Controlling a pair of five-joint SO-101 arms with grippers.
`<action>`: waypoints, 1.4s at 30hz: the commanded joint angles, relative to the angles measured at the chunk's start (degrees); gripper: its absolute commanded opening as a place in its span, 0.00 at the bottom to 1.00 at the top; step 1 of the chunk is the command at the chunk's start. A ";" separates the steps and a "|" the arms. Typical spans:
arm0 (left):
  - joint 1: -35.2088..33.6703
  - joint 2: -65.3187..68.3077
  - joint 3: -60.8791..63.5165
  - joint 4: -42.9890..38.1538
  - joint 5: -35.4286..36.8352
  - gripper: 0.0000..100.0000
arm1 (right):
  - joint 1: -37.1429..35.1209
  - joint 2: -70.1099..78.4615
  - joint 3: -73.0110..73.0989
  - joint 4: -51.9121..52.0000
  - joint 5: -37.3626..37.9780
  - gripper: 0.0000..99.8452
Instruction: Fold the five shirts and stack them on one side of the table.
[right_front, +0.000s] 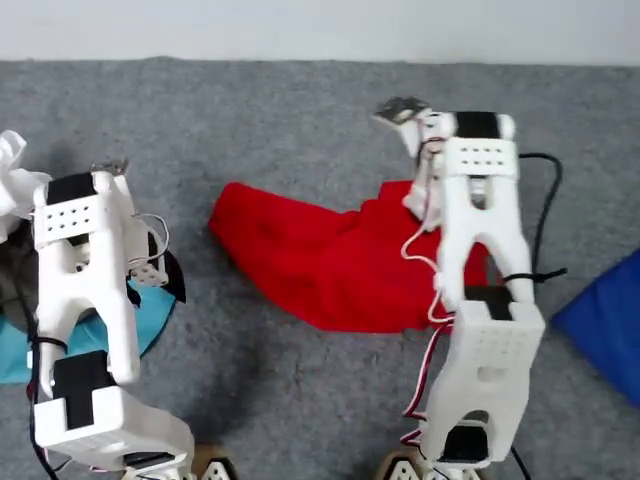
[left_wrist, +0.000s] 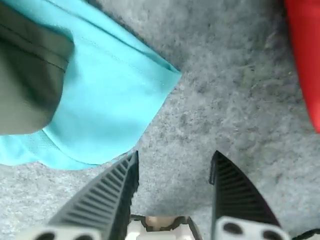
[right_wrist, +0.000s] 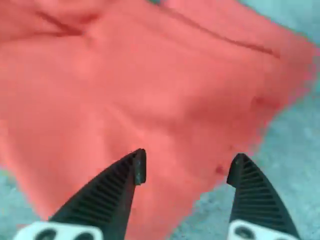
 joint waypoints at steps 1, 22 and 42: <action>-0.26 -2.81 0.22 1.67 -0.70 0.22 | 3.12 0.48 -0.09 -3.38 -0.35 0.28; -0.18 -2.81 0.22 1.67 -0.62 0.22 | 1.98 6.37 -0.09 -9.27 -0.44 0.01; -0.18 -2.81 0.22 1.67 -0.53 0.22 | 2.24 3.74 -1.32 -11.38 -0.44 0.24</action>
